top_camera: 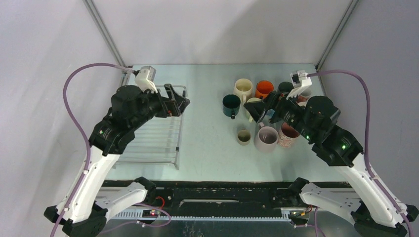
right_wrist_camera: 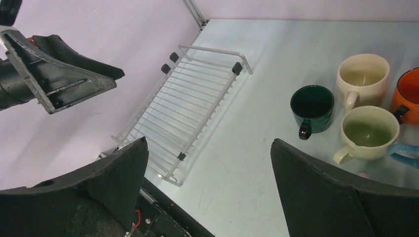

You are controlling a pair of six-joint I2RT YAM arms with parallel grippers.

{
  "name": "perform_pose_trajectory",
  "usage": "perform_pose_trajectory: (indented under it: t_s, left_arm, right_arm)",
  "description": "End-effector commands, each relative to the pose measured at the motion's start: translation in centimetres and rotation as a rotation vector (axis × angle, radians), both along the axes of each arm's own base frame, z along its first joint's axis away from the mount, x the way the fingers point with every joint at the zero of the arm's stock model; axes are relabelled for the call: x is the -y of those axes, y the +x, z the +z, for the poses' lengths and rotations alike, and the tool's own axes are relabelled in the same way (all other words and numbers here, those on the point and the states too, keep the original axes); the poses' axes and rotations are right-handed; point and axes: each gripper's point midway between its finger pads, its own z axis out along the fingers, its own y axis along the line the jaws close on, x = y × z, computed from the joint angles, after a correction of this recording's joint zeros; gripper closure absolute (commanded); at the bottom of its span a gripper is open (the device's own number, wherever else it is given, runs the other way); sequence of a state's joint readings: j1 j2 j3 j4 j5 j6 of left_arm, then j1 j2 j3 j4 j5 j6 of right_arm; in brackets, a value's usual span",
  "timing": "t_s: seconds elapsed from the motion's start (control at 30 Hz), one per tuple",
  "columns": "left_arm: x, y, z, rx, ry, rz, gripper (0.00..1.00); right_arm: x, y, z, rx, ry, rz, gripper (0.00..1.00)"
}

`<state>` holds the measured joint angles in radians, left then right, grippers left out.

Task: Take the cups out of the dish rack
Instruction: Reset both arms

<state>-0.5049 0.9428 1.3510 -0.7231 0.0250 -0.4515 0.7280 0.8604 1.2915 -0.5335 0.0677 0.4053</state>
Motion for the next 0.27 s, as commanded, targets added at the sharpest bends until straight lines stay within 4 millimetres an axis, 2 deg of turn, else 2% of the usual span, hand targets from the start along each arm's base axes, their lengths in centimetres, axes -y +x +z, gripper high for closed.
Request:
perform_pose_trajectory:
  t_s: [0.0, 0.23]
  left_arm:
    - [-0.45, -0.08, 3.45, 0.108, -0.029, 0.012, 0.0]
    - [-0.69, -0.12, 3.75, 0.109, -0.038, 0.028, 0.0]
  right_arm:
    - [-0.14, 0.17, 0.42, 0.019, 0.011, -0.004, 0.0]
    - [-0.34, -0.02, 0.38, 0.018, 0.011, 0.012, 0.0]
